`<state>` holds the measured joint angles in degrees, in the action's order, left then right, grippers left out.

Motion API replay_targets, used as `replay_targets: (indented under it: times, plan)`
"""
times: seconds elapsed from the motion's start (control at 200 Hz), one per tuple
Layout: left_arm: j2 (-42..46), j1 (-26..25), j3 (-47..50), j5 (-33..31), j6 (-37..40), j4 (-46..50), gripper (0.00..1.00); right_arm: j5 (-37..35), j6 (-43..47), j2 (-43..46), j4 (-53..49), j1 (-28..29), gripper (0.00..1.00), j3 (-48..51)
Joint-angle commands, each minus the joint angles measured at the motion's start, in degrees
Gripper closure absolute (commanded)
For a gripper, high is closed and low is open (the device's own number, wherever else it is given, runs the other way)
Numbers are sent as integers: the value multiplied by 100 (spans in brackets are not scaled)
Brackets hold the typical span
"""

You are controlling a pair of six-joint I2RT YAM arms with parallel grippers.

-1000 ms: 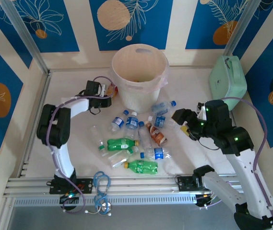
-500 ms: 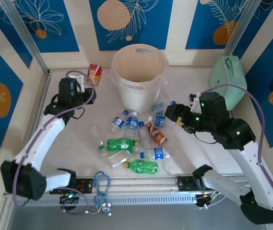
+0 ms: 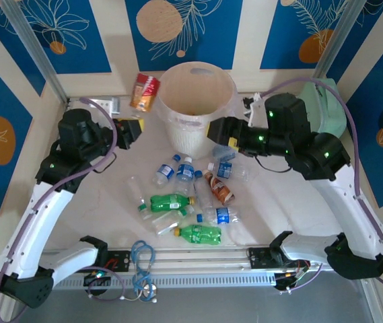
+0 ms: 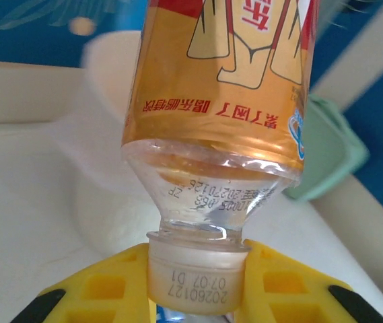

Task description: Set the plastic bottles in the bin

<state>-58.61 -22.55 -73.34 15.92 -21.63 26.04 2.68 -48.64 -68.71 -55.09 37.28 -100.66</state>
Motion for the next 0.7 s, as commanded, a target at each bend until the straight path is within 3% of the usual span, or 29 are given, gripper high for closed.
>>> replay_targets:
  times: [0.0, 0.2, 0.48, 0.695]
  plan:
    - [-124, -446, -242, 750, -48, -489, 89, 415, 279, -327, -142, -54, 10, -652]
    - [-355, -1089, 106, 1541, -505, -1573, 89, 446, 471, -698, -278, -143, 6, -1172]
    - [-632, -1383, 74, 2020, -416, -1593, 93, 447, 547, -786, -233, -351, 1, -1215]
    - [-638, -1418, 123, 2089, -335, -1577, 99, 1296, 128, -853, 128, -877, 3, -1025]
